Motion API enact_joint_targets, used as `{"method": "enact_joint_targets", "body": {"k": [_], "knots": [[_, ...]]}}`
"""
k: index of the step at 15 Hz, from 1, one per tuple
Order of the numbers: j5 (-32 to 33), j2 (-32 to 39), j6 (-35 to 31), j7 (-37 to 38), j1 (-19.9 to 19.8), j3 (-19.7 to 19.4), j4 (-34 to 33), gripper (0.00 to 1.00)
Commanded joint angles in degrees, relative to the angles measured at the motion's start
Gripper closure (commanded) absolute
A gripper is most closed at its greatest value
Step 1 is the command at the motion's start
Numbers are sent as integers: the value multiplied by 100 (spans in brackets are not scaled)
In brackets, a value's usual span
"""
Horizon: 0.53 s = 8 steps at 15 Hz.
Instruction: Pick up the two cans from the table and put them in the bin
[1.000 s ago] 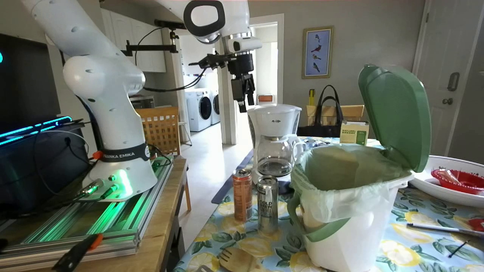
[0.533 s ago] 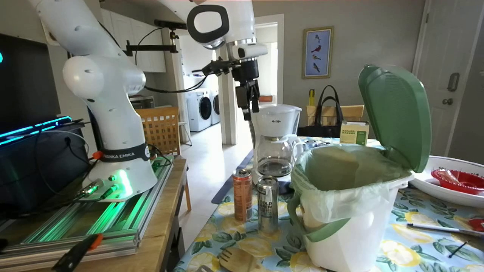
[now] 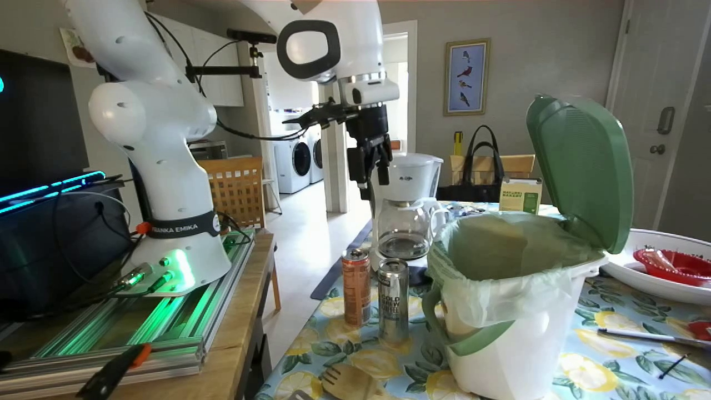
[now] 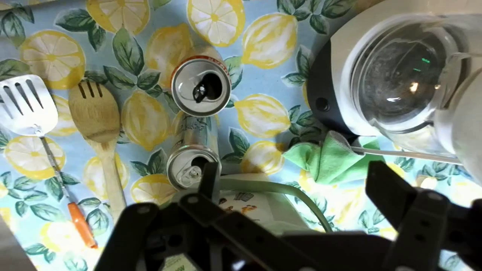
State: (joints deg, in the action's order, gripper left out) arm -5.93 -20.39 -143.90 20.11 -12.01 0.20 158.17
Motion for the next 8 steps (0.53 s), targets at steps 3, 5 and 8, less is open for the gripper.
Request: {"method": "enact_joint_targets", "body": {"k": [3, 5, 8], "knots": [[-31, 551, 59, -318, 111, -309, 3, 0], [-2, 765, 125, -637, 166, -401, 13, 0], [62, 1003, 185, -931, 199, -480, 33, 0]]}}
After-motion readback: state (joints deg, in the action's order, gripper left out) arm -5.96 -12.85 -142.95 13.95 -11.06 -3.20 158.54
